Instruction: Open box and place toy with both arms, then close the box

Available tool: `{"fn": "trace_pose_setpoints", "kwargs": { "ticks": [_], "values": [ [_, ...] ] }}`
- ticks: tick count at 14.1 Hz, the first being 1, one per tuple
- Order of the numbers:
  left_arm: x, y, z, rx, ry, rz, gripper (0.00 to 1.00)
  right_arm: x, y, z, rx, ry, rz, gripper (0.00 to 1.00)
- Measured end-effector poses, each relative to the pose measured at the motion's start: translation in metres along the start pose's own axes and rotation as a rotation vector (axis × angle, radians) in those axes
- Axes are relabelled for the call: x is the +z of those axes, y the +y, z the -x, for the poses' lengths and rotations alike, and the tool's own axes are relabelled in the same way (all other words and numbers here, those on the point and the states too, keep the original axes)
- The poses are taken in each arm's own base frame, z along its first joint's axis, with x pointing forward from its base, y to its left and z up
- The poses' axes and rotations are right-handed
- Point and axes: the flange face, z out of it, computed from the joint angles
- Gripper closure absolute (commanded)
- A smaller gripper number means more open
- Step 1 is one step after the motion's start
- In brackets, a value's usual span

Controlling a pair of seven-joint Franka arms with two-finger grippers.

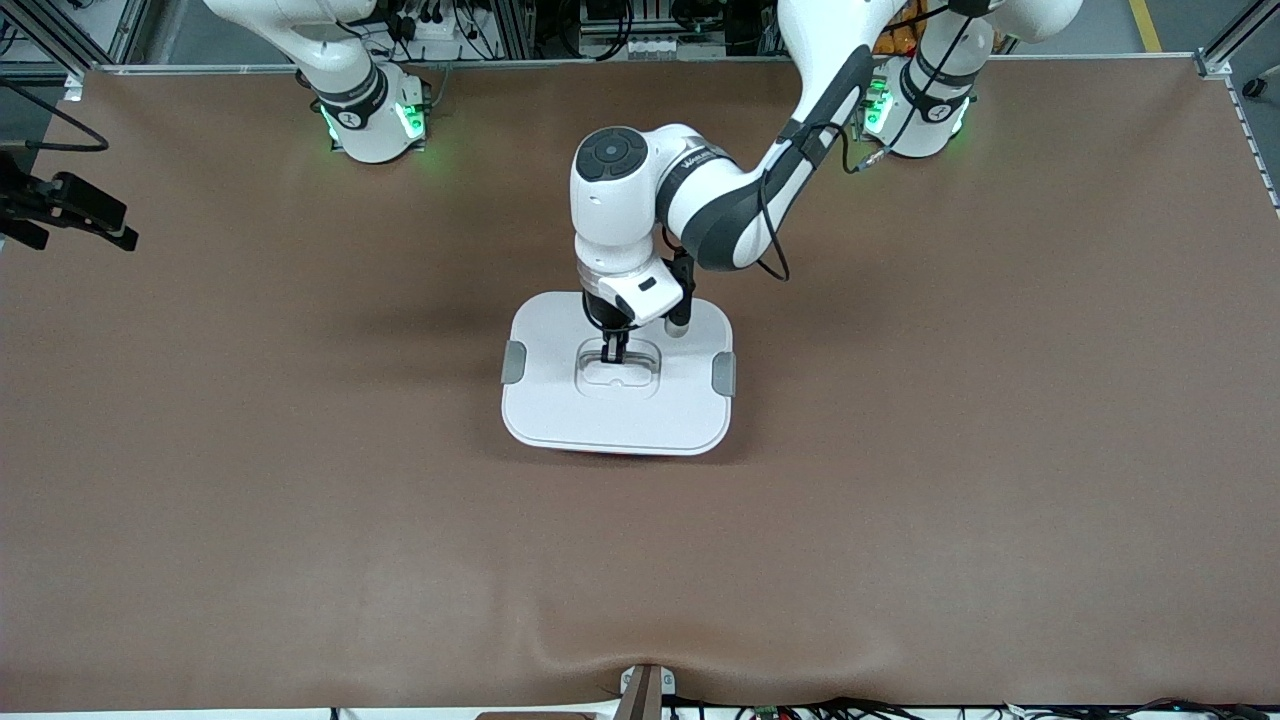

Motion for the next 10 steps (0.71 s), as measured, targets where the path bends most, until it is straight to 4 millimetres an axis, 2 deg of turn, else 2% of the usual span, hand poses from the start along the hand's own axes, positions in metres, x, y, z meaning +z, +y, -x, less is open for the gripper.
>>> {"fn": "trace_pose_setpoints", "kwargs": {
  "ticks": [1,2,3,5,7,10],
  "values": [
    [0.000,0.000,0.000,-0.001,0.000,0.000,1.00,0.000,0.001,0.000,0.004,-0.002,0.000,0.00],
    [0.000,0.001,-0.001,-0.002,0.000,0.000,0.96,0.000,0.004,0.001,0.010,-0.007,-0.001,0.00],
    [0.000,0.001,-0.001,-0.002,0.001,0.000,0.72,0.001,0.007,0.002,0.016,-0.012,-0.001,0.00],
    [0.001,0.001,-0.002,-0.004,0.003,0.000,0.69,0.001,0.004,0.002,0.011,-0.015,-0.001,0.00],
    [0.004,0.002,-0.005,-0.007,0.010,-0.002,0.81,0.001,-0.002,0.002,0.000,-0.018,0.000,0.00],
    [0.012,0.000,-0.007,-0.034,0.023,-0.009,0.83,0.001,-0.006,0.002,-0.007,-0.021,0.000,0.00]
  ]
}}
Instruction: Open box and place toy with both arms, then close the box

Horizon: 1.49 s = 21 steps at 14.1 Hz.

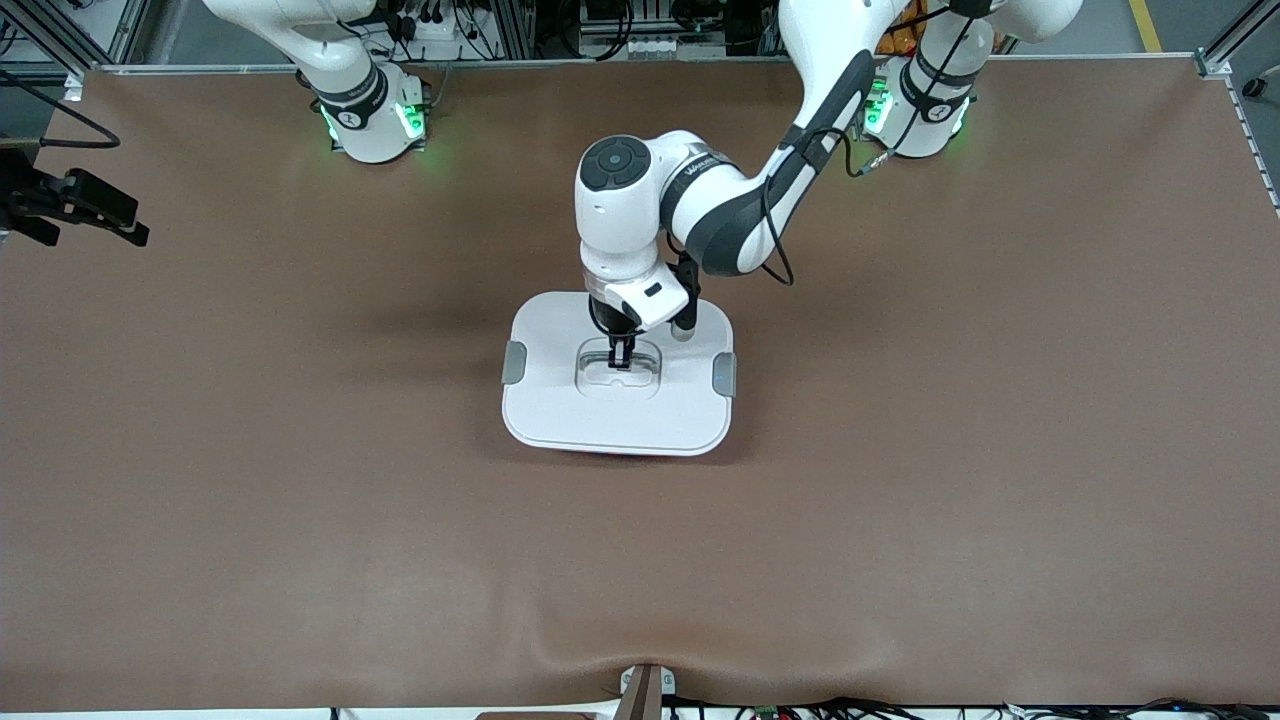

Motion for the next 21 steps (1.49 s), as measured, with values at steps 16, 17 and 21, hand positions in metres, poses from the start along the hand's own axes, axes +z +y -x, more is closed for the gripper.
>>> {"fn": "trace_pose_setpoints", "kwargs": {
  "ticks": [16,17,21],
  "values": [
    [-0.046,0.014,-0.009,0.004,0.013,0.035,0.00,0.002,0.001,-0.001,0.003,-0.006,-0.001,0.00],
    [-0.055,0.015,-0.011,0.037,0.022,0.031,0.00,0.002,0.001,-0.001,0.004,-0.006,-0.001,0.00],
    [-0.100,0.035,-0.045,0.197,0.049,-0.010,0.00,0.002,0.004,-0.001,0.012,-0.005,-0.001,0.00]
  ]
}}
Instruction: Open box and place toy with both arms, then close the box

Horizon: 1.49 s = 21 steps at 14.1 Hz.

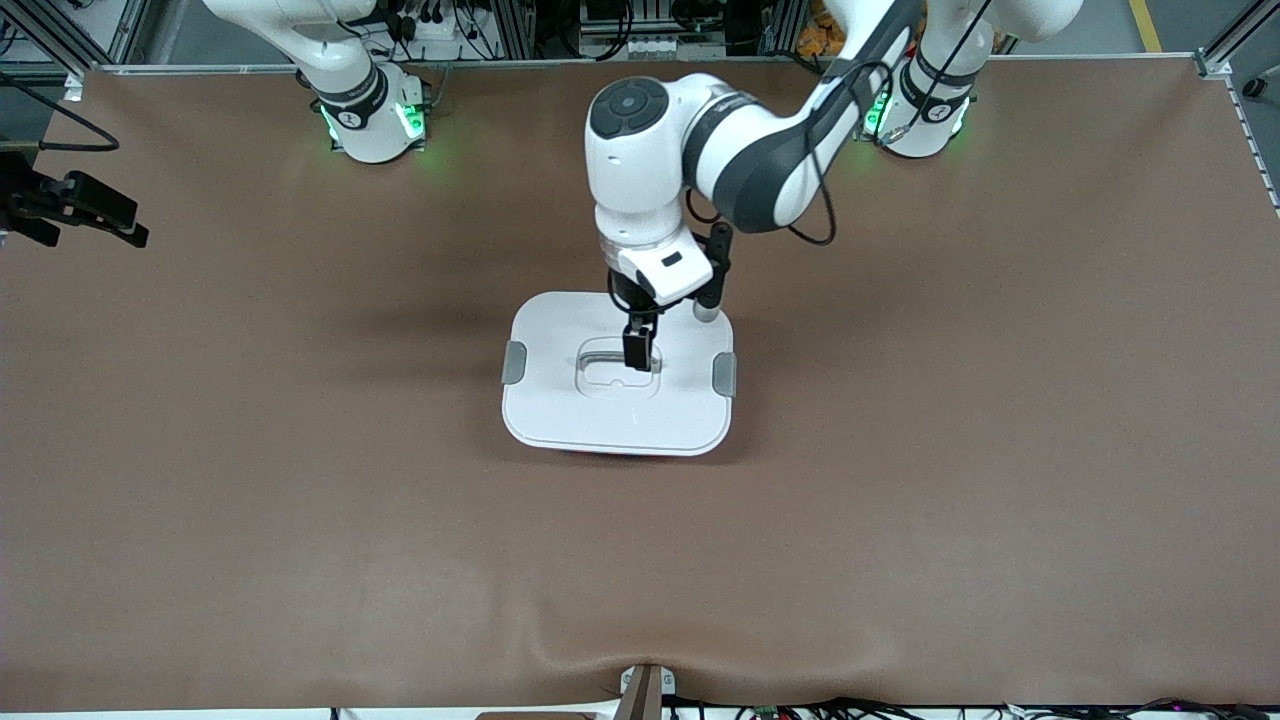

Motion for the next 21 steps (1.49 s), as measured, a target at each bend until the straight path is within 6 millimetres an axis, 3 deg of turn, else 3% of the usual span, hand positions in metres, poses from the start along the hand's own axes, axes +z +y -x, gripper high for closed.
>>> {"fn": "trace_pose_setpoints", "kwargs": {
  "ticks": [4,6,15,21],
  "values": [
    [-0.058,0.033,-0.099,0.108,-0.071,-0.036,0.00,0.000,0.000,0.000,0.001,0.001,0.000,0.00],
    [-0.075,0.038,-0.144,0.200,-0.075,-0.072,0.00,0.000,-0.002,0.000,-0.003,0.001,0.000,0.00],
    [-0.107,0.034,-0.305,0.713,-0.105,-0.217,0.00,0.000,-0.003,0.000,-0.005,0.001,0.000,0.00],
    [-0.136,0.012,-0.400,1.058,-0.183,-0.255,0.00,0.000,-0.003,0.000,-0.005,0.001,0.000,0.00]
  ]
}}
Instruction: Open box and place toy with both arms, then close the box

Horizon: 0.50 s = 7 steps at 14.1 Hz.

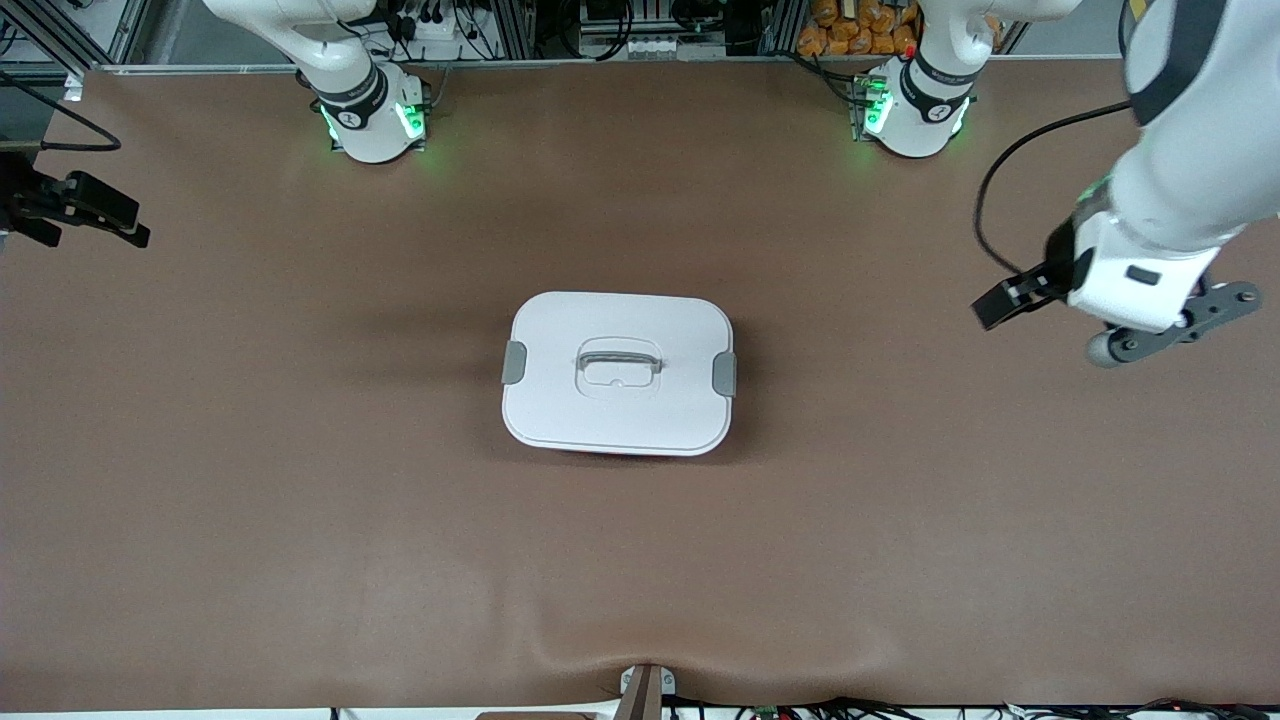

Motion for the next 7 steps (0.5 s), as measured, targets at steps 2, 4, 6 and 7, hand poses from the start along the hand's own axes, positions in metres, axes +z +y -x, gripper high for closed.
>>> {"fn": "trace_pose_setpoints", "kwargs": {
  "ticks": [2,4,6,7],
  "values": [
    [-0.006,-0.023,0.002,0.106,-0.009,0.009,0.00,0.000,0.000,0.000,0.000,0.000,0.000,0.00],
    [-0.006,-0.048,0.005,0.123,-0.029,0.045,0.00,0.000,0.001,0.000,0.002,0.000,0.000,0.00],
    [-0.005,-0.069,0.012,0.116,-0.046,0.067,0.00,0.000,0.001,0.000,0.003,0.000,0.000,0.00],
    [-0.005,-0.073,0.017,0.117,-0.048,0.071,0.00,0.000,0.001,0.000,0.003,0.000,0.000,0.00]
  ]
}}
